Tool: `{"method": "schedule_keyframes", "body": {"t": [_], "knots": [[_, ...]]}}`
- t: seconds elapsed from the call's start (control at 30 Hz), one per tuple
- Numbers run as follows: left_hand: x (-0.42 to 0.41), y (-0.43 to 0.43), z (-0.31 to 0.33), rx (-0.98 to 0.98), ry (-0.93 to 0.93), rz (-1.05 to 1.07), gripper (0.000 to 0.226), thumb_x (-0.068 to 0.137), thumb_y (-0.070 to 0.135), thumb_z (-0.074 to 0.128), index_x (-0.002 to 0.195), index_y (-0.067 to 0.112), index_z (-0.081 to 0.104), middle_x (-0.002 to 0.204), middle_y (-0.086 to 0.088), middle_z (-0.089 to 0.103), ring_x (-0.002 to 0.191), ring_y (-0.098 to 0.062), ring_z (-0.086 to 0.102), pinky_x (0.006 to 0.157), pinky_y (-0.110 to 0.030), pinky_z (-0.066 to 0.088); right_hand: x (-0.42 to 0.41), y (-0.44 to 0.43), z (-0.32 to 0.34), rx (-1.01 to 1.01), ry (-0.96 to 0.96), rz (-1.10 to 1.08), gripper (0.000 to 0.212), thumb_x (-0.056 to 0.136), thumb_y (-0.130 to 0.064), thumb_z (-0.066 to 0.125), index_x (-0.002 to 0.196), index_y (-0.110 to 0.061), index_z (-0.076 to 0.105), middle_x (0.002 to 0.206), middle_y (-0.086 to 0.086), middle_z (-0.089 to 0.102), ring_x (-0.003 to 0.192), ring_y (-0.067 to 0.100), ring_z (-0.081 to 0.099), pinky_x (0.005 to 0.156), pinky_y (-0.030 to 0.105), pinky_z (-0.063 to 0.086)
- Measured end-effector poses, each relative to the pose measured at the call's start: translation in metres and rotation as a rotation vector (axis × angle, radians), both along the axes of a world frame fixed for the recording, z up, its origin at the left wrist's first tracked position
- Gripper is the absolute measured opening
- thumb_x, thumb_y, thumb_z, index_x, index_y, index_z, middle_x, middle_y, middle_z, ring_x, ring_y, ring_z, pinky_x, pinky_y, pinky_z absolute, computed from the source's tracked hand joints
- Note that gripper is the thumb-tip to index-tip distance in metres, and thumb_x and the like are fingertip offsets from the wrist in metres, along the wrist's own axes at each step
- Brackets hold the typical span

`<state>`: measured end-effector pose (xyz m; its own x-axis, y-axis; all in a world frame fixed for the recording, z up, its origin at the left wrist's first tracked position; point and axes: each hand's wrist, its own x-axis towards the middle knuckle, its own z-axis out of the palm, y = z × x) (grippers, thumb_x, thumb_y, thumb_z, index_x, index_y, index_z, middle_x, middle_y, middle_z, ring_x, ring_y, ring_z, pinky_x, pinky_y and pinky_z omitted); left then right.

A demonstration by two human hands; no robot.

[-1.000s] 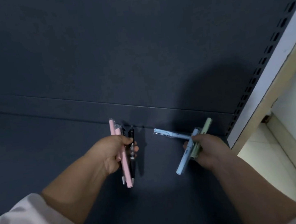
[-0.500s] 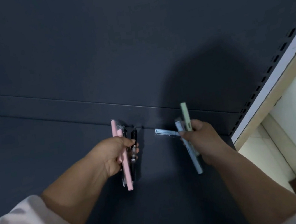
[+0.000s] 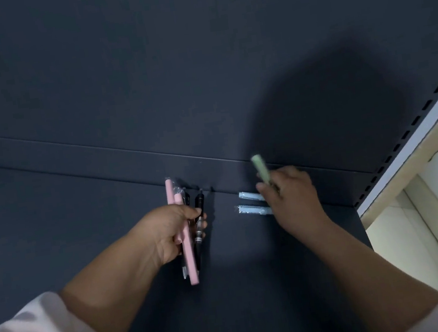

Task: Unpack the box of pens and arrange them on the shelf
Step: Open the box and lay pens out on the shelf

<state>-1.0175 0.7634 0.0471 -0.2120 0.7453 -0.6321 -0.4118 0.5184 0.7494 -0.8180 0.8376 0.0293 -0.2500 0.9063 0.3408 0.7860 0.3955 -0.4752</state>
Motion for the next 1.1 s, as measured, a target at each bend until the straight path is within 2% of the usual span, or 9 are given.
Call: {"method": "schedule_keyframes", "body": {"t": [0.13, 0.23, 0.37, 0.5, 0.67, 0.83, 0.9, 1.03, 1.1], "knots": [[0.006, 0.004, 0.001, 0.010, -0.014, -0.007, 0.015, 0.092, -0.004, 0.049, 0.079, 0.001, 0.056, 0.073, -0.010, 0.061, 0.041, -0.012, 0.058, 0.042, -0.021, 0.051, 0.010, -0.017, 0.012, -0.372, 0.621, -0.123, 0.022, 0.094, -0.031, 0.056, 0.080, -0.014, 0.059, 0.071, -0.001, 0.048, 0.064, 0.012, 0.044, 0.063, 0.027, 0.034], [0.012, 0.006, 0.002, 0.010, -0.011, -0.021, 0.014, 0.092, -0.004, 0.049, 0.080, 0.001, 0.056, 0.073, -0.011, 0.061, 0.043, -0.012, 0.059, 0.043, -0.022, 0.051, 0.009, -0.030, 0.006, -0.789, 1.079, -0.206, 0.012, 0.093, -0.016, 0.060, 0.081, -0.014, 0.057, 0.064, 0.000, 0.051, 0.056, 0.009, 0.048, 0.051, 0.022, 0.044], [0.017, 0.007, 0.001, -0.002, 0.000, -0.046, 0.011, 0.091, -0.003, 0.051, 0.083, 0.000, 0.057, 0.073, -0.011, 0.062, 0.051, -0.016, 0.059, 0.043, -0.022, 0.052, 0.010, -0.041, -0.008, -1.034, 1.308, -0.283, 0.008, 0.093, -0.013, 0.059, 0.086, -0.011, 0.058, 0.072, 0.007, 0.059, 0.064, 0.017, 0.060, 0.059, 0.026, 0.054], [0.021, 0.007, 0.001, -0.014, 0.034, -0.065, 0.008, 0.090, -0.002, 0.053, 0.083, 0.001, 0.056, 0.067, -0.015, 0.063, 0.055, -0.021, 0.057, 0.044, -0.022, 0.051, 0.020, -0.038, -0.013, -0.867, 1.273, -0.395, 0.009, 0.092, -0.022, 0.060, 0.087, -0.016, 0.057, 0.070, 0.003, 0.058, 0.056, 0.014, 0.056, 0.050, 0.024, 0.045], [0.024, 0.005, 0.002, 0.012, 0.009, -0.054, 0.010, 0.089, -0.006, 0.053, 0.083, 0.001, 0.054, 0.069, -0.016, 0.062, 0.047, -0.018, 0.063, 0.048, -0.026, 0.055, 0.034, -0.033, -0.019, -0.769, 1.340, -0.460, 0.013, 0.092, -0.007, 0.057, 0.082, -0.010, 0.050, 0.069, 0.009, 0.054, 0.057, 0.017, 0.057, 0.046, 0.022, 0.052], [0.025, 0.002, 0.000, 0.057, -0.026, -0.071, 0.017, 0.085, -0.010, 0.056, 0.088, 0.006, 0.052, 0.067, -0.011, 0.063, 0.054, -0.019, 0.068, 0.052, -0.030, 0.056, 0.034, -0.035, -0.018, -0.938, 1.048, -0.429, 0.023, 0.089, -0.023, 0.066, 0.088, -0.002, 0.059, 0.074, 0.012, 0.061, 0.053, 0.020, 0.060, 0.041, 0.022, 0.048], [0.026, 0.000, 0.001, 0.079, -0.036, -0.098, 0.019, 0.085, -0.011, 0.056, 0.086, 0.008, 0.051, 0.063, -0.009, 0.064, 0.056, -0.020, 0.068, 0.053, -0.028, 0.055, 0.038, -0.035, -0.015, -0.856, 0.931, -0.455, 0.028, 0.088, -0.028, 0.067, 0.090, -0.001, 0.058, 0.077, 0.012, 0.059, 0.048, 0.017, 0.053, 0.040, 0.021, 0.040], [0.028, -0.003, 0.001, 0.105, -0.061, -0.111, 0.018, 0.086, -0.011, 0.055, 0.089, 0.007, 0.052, 0.073, -0.013, 0.066, 0.056, -0.021, 0.068, 0.052, -0.028, 0.056, 0.037, -0.042, -0.011, -0.641, 0.791, -0.460, 0.049, 0.087, -0.027, 0.067, 0.127, -0.011, 0.044, 0.085, 0.009, 0.058, 0.052, 0.016, 0.048, 0.041, 0.022, 0.036], [0.030, -0.003, 0.001, 0.117, -0.079, -0.102, 0.016, 0.087, -0.010, 0.054, 0.090, 0.006, 0.054, 0.078, -0.014, 0.066, 0.057, -0.021, 0.068, 0.053, -0.028, 0.056, 0.025, -0.052, -0.006, -0.608, 0.748, -0.333, 0.031, 0.088, -0.022, 0.065, 0.115, -0.015, 0.052, 0.077, 0.005, 0.057, 0.053, 0.014, 0.049, 0.044, 0.023, 0.037]]}}
